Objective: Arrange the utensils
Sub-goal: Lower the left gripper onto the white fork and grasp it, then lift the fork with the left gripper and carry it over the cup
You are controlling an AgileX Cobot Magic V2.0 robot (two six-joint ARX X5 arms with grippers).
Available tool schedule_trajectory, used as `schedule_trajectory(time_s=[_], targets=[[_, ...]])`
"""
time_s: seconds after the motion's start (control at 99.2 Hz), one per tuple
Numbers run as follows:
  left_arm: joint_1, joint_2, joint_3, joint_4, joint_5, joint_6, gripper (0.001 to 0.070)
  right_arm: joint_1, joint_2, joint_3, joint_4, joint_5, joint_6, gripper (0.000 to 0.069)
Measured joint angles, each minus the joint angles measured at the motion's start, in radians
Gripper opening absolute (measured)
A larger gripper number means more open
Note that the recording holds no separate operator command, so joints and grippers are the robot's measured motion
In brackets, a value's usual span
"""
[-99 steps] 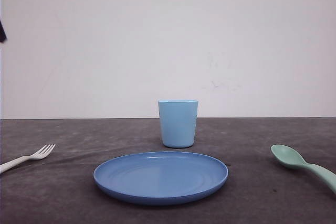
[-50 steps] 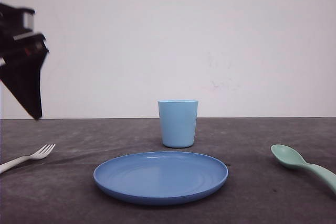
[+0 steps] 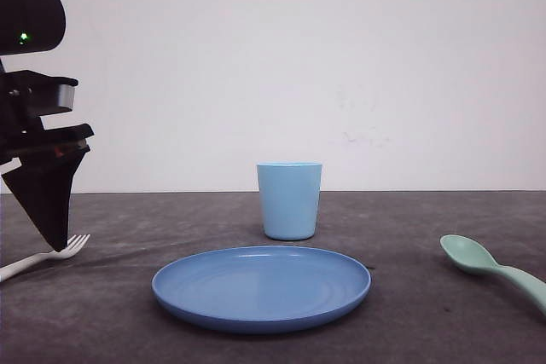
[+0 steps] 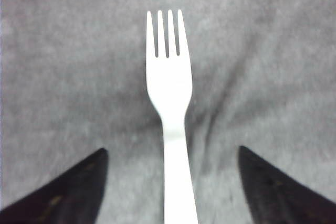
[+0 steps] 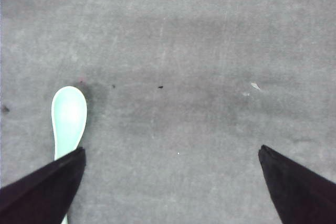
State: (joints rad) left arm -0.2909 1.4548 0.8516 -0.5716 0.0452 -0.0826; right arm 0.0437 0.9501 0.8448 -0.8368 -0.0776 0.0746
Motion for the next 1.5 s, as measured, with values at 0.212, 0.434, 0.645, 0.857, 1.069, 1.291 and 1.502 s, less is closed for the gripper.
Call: schedule_trajectory(time_s=[0.212,0.434,0.645,0.857,1.069,1.291,1.502], targets=[[-0.035,0.039,0.000,0.023,-0.040,-0.007,0.0424,0.000,0.000,0.000,0.000,0.000,0.000,0.0666],[-0.054,0.066,0.000,0.043,-0.096,-0.008,0.0406,0.000,0.001,0.000,0.000,0.000,0.000,0.0666],[-0.057,0.084,0.010,0.045,-0.092,-0.011,0.0306,0.000,0.001,0.000,0.000,0.000,0.000,0.0666],[-0.060,0.087,0.013,0.048,-0.079,-0.011,0.0134,0.000,0.001,0.000,0.000,0.000,0.000,0.0666],[-0.061,0.088,0.014,0.048,-0.073,-0.011,0.0046,0.000,0.001,0.000,0.000,0.000,0.000,0.0666],[-0.057,0.062,0.014,0.027,-0.094,-0.011,0.0046,0.000,0.001,0.000,0.000,0.000,0.000,0.0666],[-0.054,-0.090,0.013,0.038,-0.098,-0.011,0.0046,0.000,0.001,0.000,0.000,0.000,0.000,0.0666]])
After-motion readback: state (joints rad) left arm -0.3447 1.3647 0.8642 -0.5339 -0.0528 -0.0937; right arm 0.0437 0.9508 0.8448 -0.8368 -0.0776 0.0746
